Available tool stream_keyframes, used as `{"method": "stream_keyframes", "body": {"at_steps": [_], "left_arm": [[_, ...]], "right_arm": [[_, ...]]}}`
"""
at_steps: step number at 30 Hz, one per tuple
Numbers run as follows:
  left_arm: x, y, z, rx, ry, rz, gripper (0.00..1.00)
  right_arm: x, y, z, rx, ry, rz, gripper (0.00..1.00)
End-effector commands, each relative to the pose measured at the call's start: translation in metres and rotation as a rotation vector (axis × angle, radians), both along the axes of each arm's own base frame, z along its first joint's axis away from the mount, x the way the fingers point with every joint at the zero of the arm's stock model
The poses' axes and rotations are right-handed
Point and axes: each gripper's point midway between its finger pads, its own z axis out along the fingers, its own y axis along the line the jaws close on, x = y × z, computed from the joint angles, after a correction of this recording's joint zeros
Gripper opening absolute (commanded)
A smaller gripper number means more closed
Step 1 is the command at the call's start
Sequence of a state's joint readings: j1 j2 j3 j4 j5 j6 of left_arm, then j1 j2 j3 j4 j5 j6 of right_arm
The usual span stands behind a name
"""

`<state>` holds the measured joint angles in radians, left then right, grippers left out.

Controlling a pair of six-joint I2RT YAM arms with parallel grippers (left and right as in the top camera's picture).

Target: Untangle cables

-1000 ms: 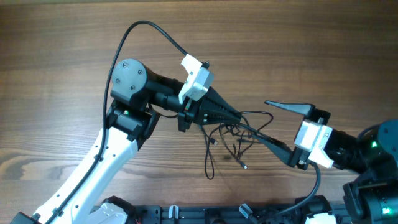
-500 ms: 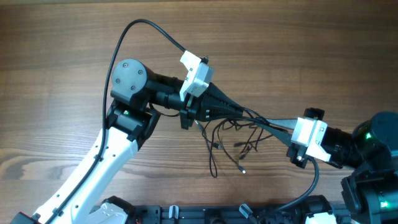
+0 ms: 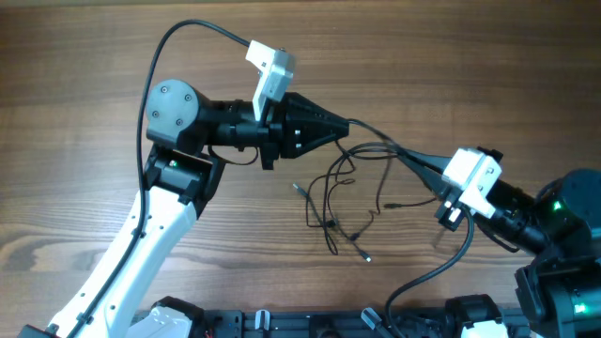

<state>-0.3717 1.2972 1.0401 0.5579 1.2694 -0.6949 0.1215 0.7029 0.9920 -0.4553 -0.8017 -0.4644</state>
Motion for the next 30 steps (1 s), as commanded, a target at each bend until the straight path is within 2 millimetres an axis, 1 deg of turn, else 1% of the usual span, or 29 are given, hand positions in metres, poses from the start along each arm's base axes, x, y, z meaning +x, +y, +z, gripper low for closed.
{"method": "stream_keyframes", "body": {"at_steps": [1,2,4,5,7,9,11,15,17,19,22,24,27,29,30], "left_arm": [[0.008,0.004,0.005,-0.010,0.019,0.040,0.40],[0.005,0.004,0.004,-0.003,0.016,0.020,0.72],[-0.001,0.004,0.002,0.006,0.005,-0.012,0.95],[-0.002,0.004,0.002,0.007,0.004,-0.016,1.00],[-0.001,0.005,0.002,0.006,-0.008,-0.011,1.00],[0.005,0.009,0.002,0.002,-0.045,0.014,1.00],[0.008,0.013,0.001,0.004,-0.040,0.026,1.00],[0.011,0.012,-0.007,0.027,0.023,0.027,0.99],[0.010,0.011,-0.009,0.034,0.043,0.024,0.89],[0.006,0.007,-0.014,0.043,0.026,0.007,0.70],[0.000,-0.001,-0.021,0.060,0.026,-0.014,0.69],[-0.001,-0.004,-0.023,0.061,-0.005,-0.017,0.67],[0.004,-0.005,-0.022,0.057,-0.003,0.018,0.66],[0.007,-0.005,-0.023,0.059,0.004,0.033,0.62],[0.009,-0.005,-0.024,0.060,0.008,0.046,0.57]], "right_arm": [[0.005,-0.005,0.006,0.012,-0.006,-0.042,0.04],[0.005,-0.005,0.007,0.012,-0.010,-0.041,0.04],[0.005,-0.005,0.007,0.012,-0.013,-0.041,0.04],[0.005,-0.005,0.007,0.012,-0.013,-0.041,0.04],[0.001,-0.001,0.008,0.014,-0.016,-0.008,0.04],[-0.008,0.006,0.009,0.008,-0.034,0.059,0.04],[-0.015,0.009,0.008,-0.003,-0.052,0.104,0.04],[-0.016,0.010,0.009,0.000,-0.052,0.116,0.04],[-0.016,0.010,0.010,0.002,-0.054,0.115,0.04],[-0.016,0.010,0.011,0.005,-0.060,0.114,0.04],[-0.015,0.010,0.011,0.013,-0.047,0.104,0.04],[-0.009,0.006,0.011,0.028,-0.018,0.061,0.04],[-0.009,0.006,0.011,0.028,-0.019,0.061,0.04],[-0.009,0.006,0.011,0.028,-0.018,0.061,0.04],[-0.009,0.006,0.011,0.028,-0.018,0.061,0.04]]}}
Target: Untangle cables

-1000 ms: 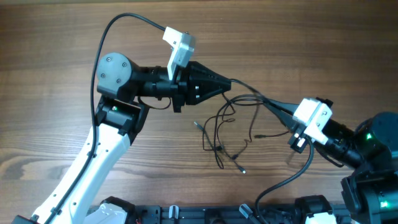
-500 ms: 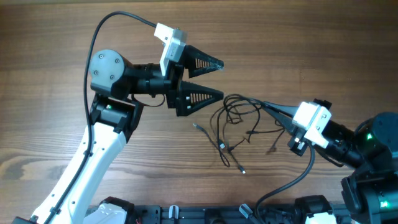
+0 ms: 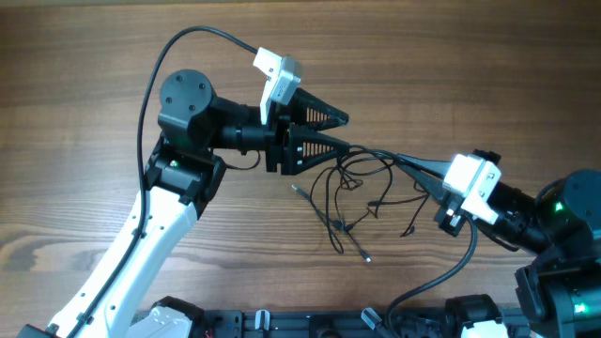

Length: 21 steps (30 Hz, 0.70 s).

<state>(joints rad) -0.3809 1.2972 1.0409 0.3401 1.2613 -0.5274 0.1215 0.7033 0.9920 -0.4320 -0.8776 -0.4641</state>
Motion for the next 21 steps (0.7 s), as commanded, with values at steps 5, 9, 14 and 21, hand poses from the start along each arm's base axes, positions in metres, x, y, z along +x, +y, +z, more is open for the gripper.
{"method": "stream_keyframes", "body": {"at_steps": [5,9,14,21], "left_arm": [[0.029,-0.001,-0.022,0.068,0.012,0.172,0.42],[0.029,-0.011,-0.037,0.120,-0.012,0.207,0.43],[0.011,-0.026,-0.035,0.112,-0.046,0.141,0.44],[-0.020,-0.034,-0.031,0.077,-0.179,-0.018,0.33]], "right_arm": [[-0.002,0.000,0.005,0.016,0.004,0.003,0.04],[-0.002,0.001,0.005,0.016,0.005,0.009,0.04],[-0.002,0.001,0.005,0.016,0.006,0.009,0.04],[-0.003,0.001,0.005,0.019,0.009,0.010,0.04]]}}
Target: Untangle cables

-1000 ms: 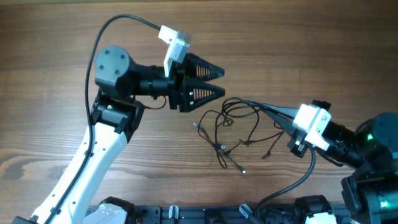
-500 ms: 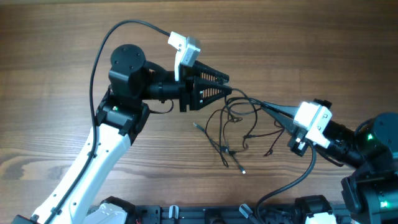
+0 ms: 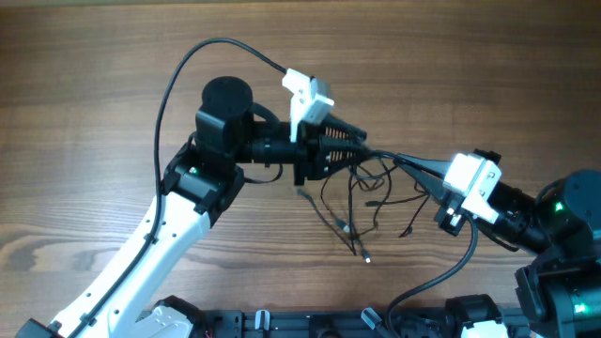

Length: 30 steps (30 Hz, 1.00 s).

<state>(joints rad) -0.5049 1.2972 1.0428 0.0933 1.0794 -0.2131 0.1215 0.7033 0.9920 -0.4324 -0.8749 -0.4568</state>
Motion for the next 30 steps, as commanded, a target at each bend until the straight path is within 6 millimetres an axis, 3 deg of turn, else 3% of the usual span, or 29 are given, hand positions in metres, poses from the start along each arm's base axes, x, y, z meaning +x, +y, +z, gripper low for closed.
{"method": "stream_keyframes", "body": {"at_steps": [1,2,4,5,8,9,10,14,18,20,22,24,26,30], "left_arm": [[-0.014,-0.004,0.004,-0.014,-0.080,-0.075,0.33],[-0.014,-0.003,0.004,-0.014,-0.080,-0.072,0.30],[-0.001,-0.004,-0.001,0.008,-0.072,0.003,0.16],[0.041,0.004,-0.021,0.096,0.018,0.263,0.04],[0.081,0.026,-0.043,0.145,0.239,0.570,0.07],[0.091,0.034,-0.046,0.137,0.300,0.654,0.19],[0.098,0.039,-0.046,0.123,0.339,0.700,0.25],[0.115,0.062,-0.046,0.065,0.463,0.795,0.28],[0.109,0.063,-0.037,0.044,0.449,0.683,0.21],[0.092,0.049,-0.020,0.028,0.324,0.523,0.11],[0.084,0.044,-0.013,0.020,0.245,0.452,0.11],[0.102,0.061,-0.019,0.034,0.262,0.558,0.22],[0.112,0.075,-0.022,0.030,0.302,0.609,0.26],[0.100,0.076,-0.023,0.036,0.306,0.512,0.48]], "right_arm": [[-0.004,0.002,0.006,0.024,0.009,0.022,0.04],[-0.007,0.003,0.008,0.033,0.009,0.037,0.04],[-0.010,0.005,0.011,0.042,0.008,0.060,0.04],[-0.010,0.006,0.011,0.058,0.031,0.059,0.04],[-0.010,0.006,0.010,0.061,0.044,0.059,0.04],[-0.010,0.005,0.009,0.060,0.052,0.058,0.04],[-0.010,0.005,0.008,0.060,0.057,0.058,0.04],[-0.011,0.005,0.005,0.058,0.074,0.057,0.04],[-0.011,0.005,0.003,0.055,0.082,0.056,0.04],[-0.010,0.005,0.001,0.054,0.089,0.052,0.04],[-0.011,0.005,0.001,0.054,0.094,0.053,0.04],[-0.011,0.005,0.001,0.055,0.096,0.057,0.04],[-0.011,0.005,0.000,0.054,0.098,0.057,0.04],[-0.011,0.005,0.002,0.054,0.089,0.056,0.04]]}}
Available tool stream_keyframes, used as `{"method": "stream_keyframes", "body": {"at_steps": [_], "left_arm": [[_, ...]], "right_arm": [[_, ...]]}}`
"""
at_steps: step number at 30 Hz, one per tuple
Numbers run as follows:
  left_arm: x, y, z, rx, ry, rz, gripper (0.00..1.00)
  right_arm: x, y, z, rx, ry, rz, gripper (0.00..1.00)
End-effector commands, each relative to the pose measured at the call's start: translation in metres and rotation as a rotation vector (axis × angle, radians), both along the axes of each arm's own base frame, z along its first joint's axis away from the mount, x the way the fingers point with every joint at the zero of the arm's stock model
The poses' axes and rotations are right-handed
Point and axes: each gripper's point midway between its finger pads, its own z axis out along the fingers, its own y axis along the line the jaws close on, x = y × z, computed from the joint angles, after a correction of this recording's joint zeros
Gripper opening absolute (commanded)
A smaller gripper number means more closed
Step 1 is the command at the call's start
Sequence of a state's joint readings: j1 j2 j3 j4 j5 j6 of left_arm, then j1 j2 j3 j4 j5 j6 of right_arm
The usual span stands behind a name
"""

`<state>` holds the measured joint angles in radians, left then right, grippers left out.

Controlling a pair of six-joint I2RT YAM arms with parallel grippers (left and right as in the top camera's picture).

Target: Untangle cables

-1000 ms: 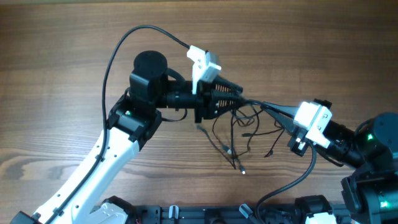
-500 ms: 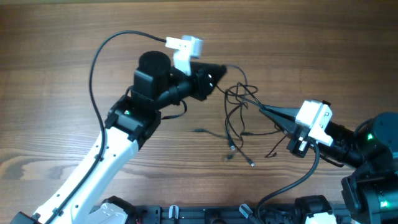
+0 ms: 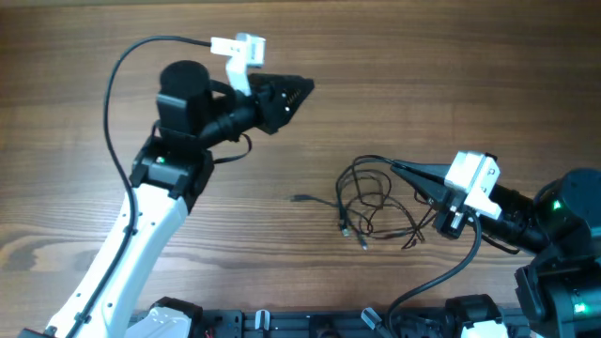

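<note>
The tangle of thin black cables (image 3: 364,199) lies on the table right of centre. One loose plug end (image 3: 299,198) trails out to the left, and other ends lie at the bundle's lower edge. My right gripper (image 3: 398,169) is shut on a strand at the upper right of the bundle. My left gripper (image 3: 302,88) is up at the far left-centre, well apart from the cables. Its fingers are together, pointing right, and hold nothing.
The wooden table (image 3: 470,75) carries only the cables. A black rail (image 3: 310,324) runs along the front edge. The left arm's own lead (image 3: 120,70) arches above its wrist, and the right arm's lead (image 3: 441,277) loops toward the front.
My left gripper has left the tangle and is now up and to the left, holding nothing. The bundle lies lower and further right, with one plug end stretched out leftward. The right gripper still holds its strand.
First my left gripper was shut at the tangle's upper left, with the right one holding a strand opposite. Then the left stood open at the cables, and then it was pushed into the bundle. Now it is withdrawn and the bundle hangs by the right gripper.
</note>
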<state>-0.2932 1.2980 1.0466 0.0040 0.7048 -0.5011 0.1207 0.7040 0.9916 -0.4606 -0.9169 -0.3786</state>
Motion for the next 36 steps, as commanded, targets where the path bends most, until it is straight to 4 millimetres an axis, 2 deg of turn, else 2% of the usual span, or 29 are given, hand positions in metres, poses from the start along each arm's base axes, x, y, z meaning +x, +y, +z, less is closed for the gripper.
{"method": "stream_keyframes", "body": {"at_steps": [1,4,7,10,12,14,20,23,25,28,30,34,35,36], "left_arm": [[-0.019,-0.007,-0.002,0.022,-0.035,-0.133,0.59],[-0.033,-0.010,-0.014,0.053,-0.022,-0.210,0.79],[-0.070,-0.023,0.003,0.010,-0.179,-0.462,0.79],[-0.095,-0.025,0.015,-0.041,-0.269,-0.614,0.82],[-0.108,-0.025,0.028,-0.072,-0.361,-0.698,1.00],[-0.120,-0.024,0.043,-0.091,-0.483,-0.771,1.00],[-0.136,-0.035,0.077,-0.096,-0.722,-0.801,1.00],[-0.140,-0.047,0.081,-0.106,-0.737,-0.789,1.00],[-0.148,-0.061,0.083,-0.121,-0.747,-0.794,1.00],[-0.159,-0.070,0.084,-0.136,-0.754,-0.824,1.00],[-0.164,-0.079,0.086,-0.147,-0.752,-0.821,1.00],[-0.168,-0.085,0.091,-0.157,-0.779,-0.808,0.98],[-0.168,-0.085,0.092,-0.159,-0.787,-0.807,0.84],[-0.168,-0.085,0.094,-0.161,-0.805,-0.806,0.59]], "right_arm": [[-0.004,0.002,0.007,0.013,-0.012,0.023,0.04],[-0.004,0.002,0.012,0.018,-0.040,0.022,0.04],[-0.001,0.001,0.034,0.083,-0.071,0.011,0.04],[-0.003,0.001,0.062,0.164,-0.119,0.012,0.04],[-0.005,-0.001,0.079,0.226,-0.134,0.010,0.04],[-0.006,-0.001,0.084,0.238,-0.144,0.008,0.04],[-0.004,-0.001,0.078,0.245,-0.092,0.006,0.04],[-0.005,0.000,0.077,0.245,-0.086,0.015,0.04],[-0.008,0.001,0.077,0.242,-0.083,0.034,0.04],[-0.009,0.002,0.077,0.241,-0.084,0.042,0.04],[-0.019,0.007,0.077,0.227,-0.097,0.103,0.04],[-0.020,0.007,0.077,0.225,-0.097,0.112,0.04],[-0.020,0.007,0.077,0.225,-0.097,0.112,0.04],[-0.020,0.007,0.077,0.225,-0.096,0.111,0.04]]}}
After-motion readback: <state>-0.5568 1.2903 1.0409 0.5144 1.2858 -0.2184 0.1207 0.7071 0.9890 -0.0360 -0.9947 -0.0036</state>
